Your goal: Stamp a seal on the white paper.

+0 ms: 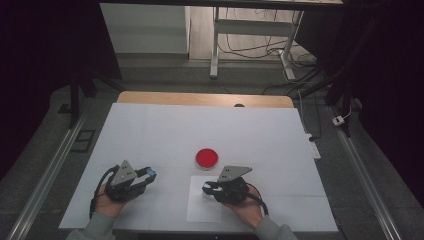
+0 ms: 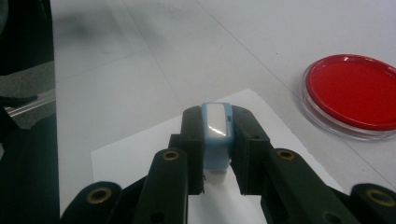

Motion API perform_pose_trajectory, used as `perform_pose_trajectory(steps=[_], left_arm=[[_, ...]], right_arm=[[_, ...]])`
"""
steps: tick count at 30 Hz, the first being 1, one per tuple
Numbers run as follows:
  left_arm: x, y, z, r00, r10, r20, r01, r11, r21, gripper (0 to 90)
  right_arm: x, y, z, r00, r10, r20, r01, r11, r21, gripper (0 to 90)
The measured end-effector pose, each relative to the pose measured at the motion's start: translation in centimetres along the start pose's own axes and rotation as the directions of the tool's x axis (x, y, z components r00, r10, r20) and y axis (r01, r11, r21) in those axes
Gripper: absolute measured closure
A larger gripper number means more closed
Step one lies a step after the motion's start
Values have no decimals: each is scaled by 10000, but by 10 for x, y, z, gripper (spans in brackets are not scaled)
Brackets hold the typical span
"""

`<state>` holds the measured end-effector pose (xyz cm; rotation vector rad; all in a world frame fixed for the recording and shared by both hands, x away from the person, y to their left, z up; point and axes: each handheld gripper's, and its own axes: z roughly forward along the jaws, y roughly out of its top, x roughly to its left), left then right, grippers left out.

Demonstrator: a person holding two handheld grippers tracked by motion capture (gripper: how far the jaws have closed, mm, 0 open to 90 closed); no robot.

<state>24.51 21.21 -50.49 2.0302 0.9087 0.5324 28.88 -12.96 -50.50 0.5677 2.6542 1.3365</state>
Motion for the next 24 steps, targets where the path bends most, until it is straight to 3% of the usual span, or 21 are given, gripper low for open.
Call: perform_pose_trajectory(steps=[24], left_arm=[[0, 0, 0, 10000, -31, -34, 31, 10000, -1, 648]], right_arm=[[0, -1, 5, 9998, -170, 100, 168, 9997, 180, 752]])
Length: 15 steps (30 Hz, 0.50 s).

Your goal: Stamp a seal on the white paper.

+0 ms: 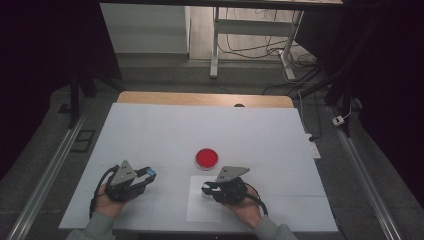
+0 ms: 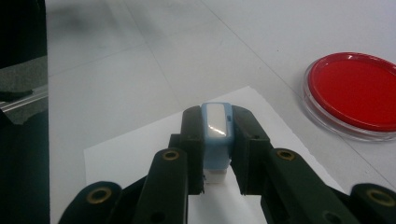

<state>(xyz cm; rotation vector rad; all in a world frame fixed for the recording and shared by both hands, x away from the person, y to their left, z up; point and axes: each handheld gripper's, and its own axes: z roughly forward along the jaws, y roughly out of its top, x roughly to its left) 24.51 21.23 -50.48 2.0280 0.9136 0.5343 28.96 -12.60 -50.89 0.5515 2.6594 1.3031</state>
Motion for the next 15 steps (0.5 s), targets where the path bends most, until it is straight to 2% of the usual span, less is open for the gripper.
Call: perform_pose_trajectory(steps=[15], left_arm=[[0, 0, 0, 10000, -7, -10, 7, 10000, 1, 648]], right_arm=[[-1, -2, 2, 10000, 23, -17, -23, 10000, 79, 753]])
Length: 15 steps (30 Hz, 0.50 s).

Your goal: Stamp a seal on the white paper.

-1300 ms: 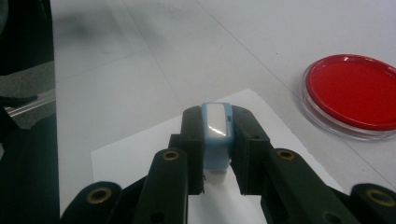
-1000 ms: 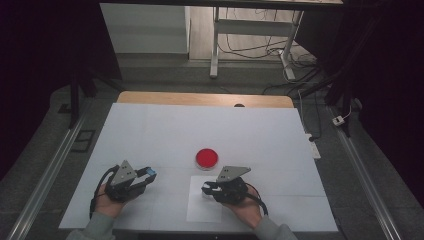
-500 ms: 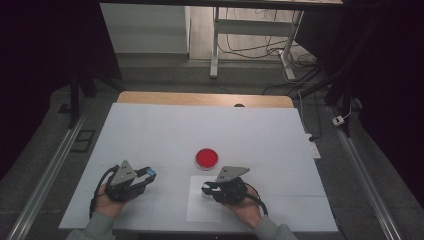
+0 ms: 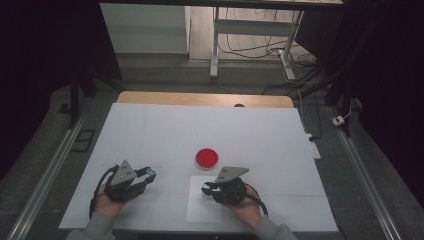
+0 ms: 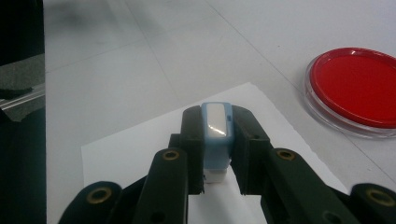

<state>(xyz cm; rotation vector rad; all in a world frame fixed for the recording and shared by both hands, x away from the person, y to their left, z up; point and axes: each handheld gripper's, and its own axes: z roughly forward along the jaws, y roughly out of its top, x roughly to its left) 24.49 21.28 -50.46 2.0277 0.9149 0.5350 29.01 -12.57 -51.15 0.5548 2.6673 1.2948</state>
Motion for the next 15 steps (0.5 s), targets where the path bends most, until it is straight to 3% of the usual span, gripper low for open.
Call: perform_pose_trajectory(steps=[15], left_arm=[[-1, 0, 0, 10000, 10, -4, -10, 10000, 0, 649]], right_arm=[[2, 0, 3, 9999, -52, 91, 49, 9994, 334, 756]])
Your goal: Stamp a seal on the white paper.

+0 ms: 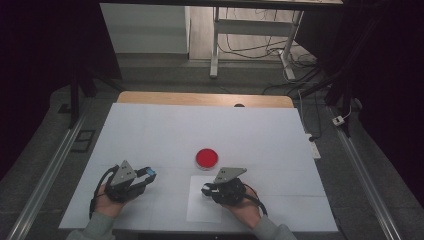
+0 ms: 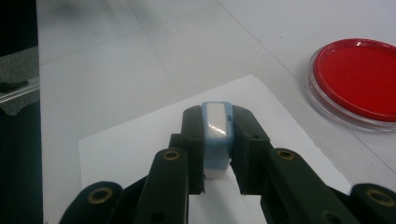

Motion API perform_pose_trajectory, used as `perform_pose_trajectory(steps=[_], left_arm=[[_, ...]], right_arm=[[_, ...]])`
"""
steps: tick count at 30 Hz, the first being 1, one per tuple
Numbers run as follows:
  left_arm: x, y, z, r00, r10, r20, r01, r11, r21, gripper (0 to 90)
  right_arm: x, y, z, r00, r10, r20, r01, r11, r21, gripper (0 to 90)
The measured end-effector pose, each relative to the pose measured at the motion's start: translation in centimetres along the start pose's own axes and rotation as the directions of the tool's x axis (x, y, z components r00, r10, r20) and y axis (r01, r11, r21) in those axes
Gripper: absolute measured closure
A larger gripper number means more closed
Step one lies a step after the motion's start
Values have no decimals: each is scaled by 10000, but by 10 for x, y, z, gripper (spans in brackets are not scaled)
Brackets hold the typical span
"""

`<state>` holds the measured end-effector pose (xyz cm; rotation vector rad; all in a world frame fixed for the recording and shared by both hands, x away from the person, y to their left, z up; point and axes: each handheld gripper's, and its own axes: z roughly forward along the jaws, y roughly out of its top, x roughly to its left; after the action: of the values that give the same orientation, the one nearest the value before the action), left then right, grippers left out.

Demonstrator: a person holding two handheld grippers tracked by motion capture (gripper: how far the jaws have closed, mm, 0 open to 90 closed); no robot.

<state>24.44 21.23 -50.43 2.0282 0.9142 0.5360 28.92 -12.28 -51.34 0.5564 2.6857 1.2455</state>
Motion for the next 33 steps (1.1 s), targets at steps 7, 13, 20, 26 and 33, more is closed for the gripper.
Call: perform_pose_trajectory(steps=[7, 13, 20, 26, 33], left_arm=[[0, 0, 0, 10000, -29, -27, 29, 10000, 2, 648], [-1, 1, 0, 10000, -10, -51, 10, 10000, -8, 648], [-2, 1, -1, 10000, -8, -75, 8, 10000, -10, 648], [-2, 1, -2, 10000, 6, -78, -6, 10000, -15, 649], [-2, 1, -3, 10000, -16, -93, 15, 10000, -42, 649]], right_arm=[[3, -1, 0, 9997, -133, 201, 132, 9999, 54, 758], [2, 0, 0, 9999, -85, 113, 83, 9998, 183, 760], [0, 0, 0, 10000, -39, 32, 38, 9997, 234, 761], [1, 0, 0, 9999, -81, 76, 79, 9996, 261, 761], [3, 0, 0, 9998, -129, 154, 126, 9997, 221, 761]])
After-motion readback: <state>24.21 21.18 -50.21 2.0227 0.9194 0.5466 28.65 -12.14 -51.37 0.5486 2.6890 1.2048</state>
